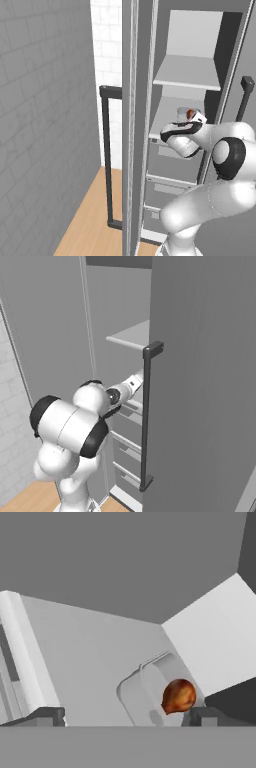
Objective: Take the meat container that has the chicken drumstick and place it on the second highest rack of the freezer. Then take the vegetable container that has the squash and avocado and place it on the highest rack of the freezer.
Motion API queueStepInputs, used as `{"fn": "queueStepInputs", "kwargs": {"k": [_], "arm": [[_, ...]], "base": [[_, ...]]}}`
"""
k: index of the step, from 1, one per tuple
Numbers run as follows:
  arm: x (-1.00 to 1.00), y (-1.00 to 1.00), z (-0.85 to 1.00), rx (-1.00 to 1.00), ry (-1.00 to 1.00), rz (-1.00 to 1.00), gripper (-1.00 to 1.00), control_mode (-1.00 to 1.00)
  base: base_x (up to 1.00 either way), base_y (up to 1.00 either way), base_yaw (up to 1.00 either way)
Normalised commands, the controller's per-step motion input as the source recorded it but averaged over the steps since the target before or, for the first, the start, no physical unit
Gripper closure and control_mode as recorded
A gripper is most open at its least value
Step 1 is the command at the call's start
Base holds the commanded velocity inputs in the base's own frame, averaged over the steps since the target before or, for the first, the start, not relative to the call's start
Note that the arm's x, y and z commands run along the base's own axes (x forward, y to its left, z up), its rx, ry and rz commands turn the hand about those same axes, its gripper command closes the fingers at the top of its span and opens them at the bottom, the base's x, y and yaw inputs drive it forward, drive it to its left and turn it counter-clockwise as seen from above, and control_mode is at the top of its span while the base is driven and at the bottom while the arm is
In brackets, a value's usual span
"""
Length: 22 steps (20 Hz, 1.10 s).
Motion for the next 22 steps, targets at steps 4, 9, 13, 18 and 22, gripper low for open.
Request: {"fn": "queueStepInputs", "kwargs": {"k": [4,9,13,18,22], "arm": [[-0.06,0.01,0.80,0.00,0.00,-0.01,-1.00,-1.00],[0.00,0.00,0.94,0.00,0.01,-0.03,-1.00,-1.00],[-0.25,0.01,0.77,0.00,0.07,-0.05,-1.00,-1.00],[-0.69,0.06,0.48,0.01,0.25,-0.10,-1.00,-1.00],[-0.44,0.13,0.79,0.01,0.26,-0.14,-1.00,-1.00]], "base": [[0.00,0.00,0.00],[0.00,0.00,0.00],[0.00,0.00,0.00],[0.00,0.00,0.00],[0.00,0.00,0.00]]}}
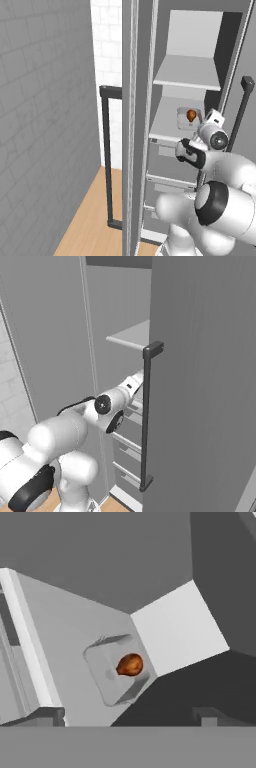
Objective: Take the meat container that has the chicken drumstick and place it on the second highest rack of the freezer. Then take the vegetable container that has the squash and avocado and place it on the highest rack of the freezer.
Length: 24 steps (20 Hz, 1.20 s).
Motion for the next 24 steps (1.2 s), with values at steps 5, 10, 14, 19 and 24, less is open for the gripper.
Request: {"fn": "queueStepInputs", "kwargs": {"k": [5,10,14,19,24], "arm": [[-0.18,0.10,0.95,0.06,0.26,-0.14,-1.00,-1.00],[-0.19,0.00,0.62,0.17,0.21,-0.12,-1.00,-1.00],[-0.42,0.00,0.15,0.35,0.10,-0.18,-1.00,-1.00],[-0.55,0.19,-0.02,0.36,-0.01,-0.25,-1.00,-1.00],[-0.58,0.38,0.00,0.33,-0.01,-0.27,-1.00,-1.00]], "base": [[0.00,0.00,0.00],[0.00,0.00,0.00],[0.00,0.00,0.00],[0.00,0.00,0.00],[0.00,0.00,0.00]]}}
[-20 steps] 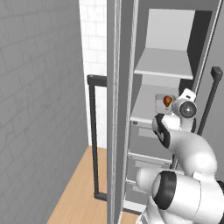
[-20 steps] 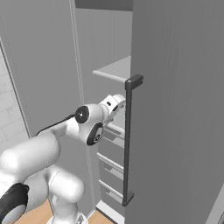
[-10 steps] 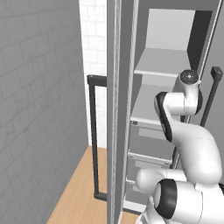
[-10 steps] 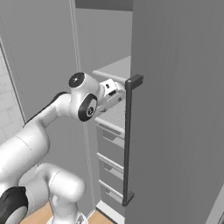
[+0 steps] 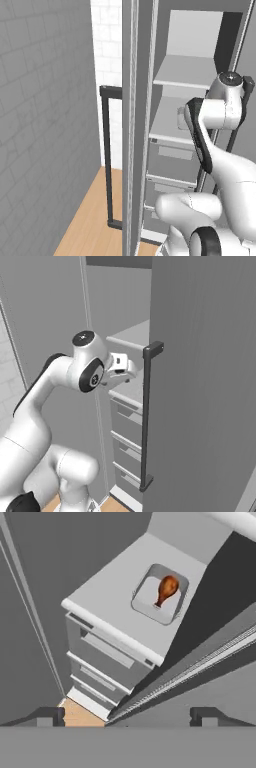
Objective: Take the meat container that has the chicken drumstick and place it on the second highest rack of the freezer. Then take the vegetable container that has the squash and avocado and place it on the highest rack of the freezer.
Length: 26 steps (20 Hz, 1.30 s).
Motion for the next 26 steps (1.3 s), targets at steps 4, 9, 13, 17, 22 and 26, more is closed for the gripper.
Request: {"fn": "queueStepInputs", "kwargs": {"k": [4,9,13,17,22,26], "arm": [[-0.73,0.23,0.00,0.34,0.00,-0.26,-1.00,-1.00],[-0.84,0.24,0.00,0.24,0.00,-0.20,-1.00,-1.00],[-0.62,0.36,0.02,0.20,0.00,-0.15,-1.00,-1.00],[-0.36,0.41,0.05,0.12,-0.02,-0.10,-1.00,-1.00],[-0.36,0.31,0.14,-0.06,-0.02,-0.03,-1.00,-1.00],[-0.42,0.02,0.24,-0.09,0.00,-0.01,-1.00,-1.00]], "base": [[0.00,0.00,0.00],[0.00,0.00,0.00],[0.00,0.00,0.00],[0.00,0.00,0.00],[0.00,0.00,0.00],[0.00,0.00,0.00]]}}
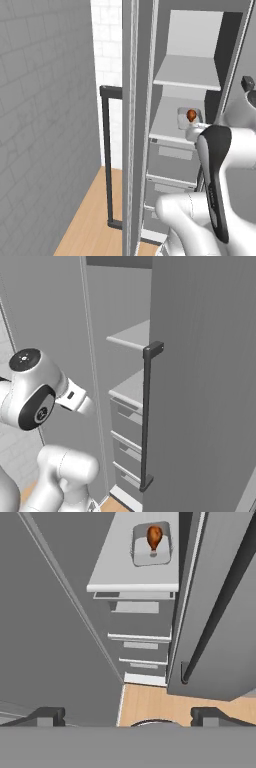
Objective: Take the meat container that has the chicken drumstick and place it on the second highest rack of the freezer. Then take the vegetable container that has the squash and avocado and place it on the highest rack of the freezer.
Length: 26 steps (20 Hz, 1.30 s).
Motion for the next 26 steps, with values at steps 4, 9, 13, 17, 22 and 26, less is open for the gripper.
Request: {"fn": "queueStepInputs", "kwargs": {"k": [4,9,13,17,22,26], "arm": [[-0.21,0.00,0.33,-0.04,0.00,0.00,-1.00,-1.00],[-0.01,0.03,0.26,-0.07,0.00,0.00,-1.00,-1.00],[0.00,0.10,0.12,-0.08,0.00,0.00,-1.00,-1.00],[0.00,0.00,0.01,0.00,0.00,0.01,-1.00,-1.00],[0.00,0.00,0.00,0.02,0.00,0.14,-1.00,-1.00],[0.00,0.00,0.00,0.00,0.00,0.12,-1.00,-1.00]], "base": [[0.00,0.00,0.00],[0.00,0.00,0.00],[0.00,0.00,0.00],[0.00,0.00,0.00],[0.00,0.00,0.00],[0.00,0.00,0.00]]}}
